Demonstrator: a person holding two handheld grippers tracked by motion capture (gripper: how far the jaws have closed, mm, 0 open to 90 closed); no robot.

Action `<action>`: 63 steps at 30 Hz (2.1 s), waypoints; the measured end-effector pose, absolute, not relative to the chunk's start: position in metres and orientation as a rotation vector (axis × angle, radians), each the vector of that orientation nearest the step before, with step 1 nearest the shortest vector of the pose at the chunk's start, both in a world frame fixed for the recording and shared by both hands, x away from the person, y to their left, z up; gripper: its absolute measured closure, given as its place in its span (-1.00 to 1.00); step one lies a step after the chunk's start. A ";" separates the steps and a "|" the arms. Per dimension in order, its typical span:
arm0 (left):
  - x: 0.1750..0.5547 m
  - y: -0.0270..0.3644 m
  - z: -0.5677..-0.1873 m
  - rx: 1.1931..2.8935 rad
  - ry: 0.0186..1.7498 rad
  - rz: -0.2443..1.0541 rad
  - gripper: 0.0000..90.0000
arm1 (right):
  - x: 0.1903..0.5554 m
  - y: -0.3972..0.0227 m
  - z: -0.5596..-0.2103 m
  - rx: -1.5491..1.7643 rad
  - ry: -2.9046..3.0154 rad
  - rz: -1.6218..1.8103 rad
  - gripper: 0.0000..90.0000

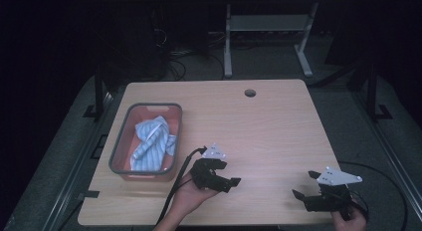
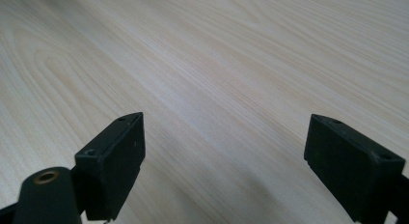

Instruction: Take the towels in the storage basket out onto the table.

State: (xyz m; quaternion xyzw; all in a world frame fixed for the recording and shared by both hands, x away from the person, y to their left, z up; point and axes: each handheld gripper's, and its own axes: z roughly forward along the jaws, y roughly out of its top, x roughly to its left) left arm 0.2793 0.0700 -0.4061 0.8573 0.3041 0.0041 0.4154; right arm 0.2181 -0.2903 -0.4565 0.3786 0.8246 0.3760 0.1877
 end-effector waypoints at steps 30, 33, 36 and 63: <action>0.321 0.090 -0.356 2.151 0.809 -0.008 -0.48 | 0.221 -0.292 -0.459 1.077 2.327 1.052 -0.69; 0.324 0.098 -0.353 2.170 0.826 -0.004 -0.47 | 0.220 -0.293 -0.459 1.079 2.326 1.052 -0.69; 0.325 0.105 -0.349 2.153 0.844 0.001 -0.47 | 0.220 -0.292 -0.460 1.085 2.331 1.048 -0.69; 0.342 0.174 -0.330 2.118 0.990 0.046 -0.46 | 0.221 -0.290 -0.459 1.071 2.338 1.047 -0.69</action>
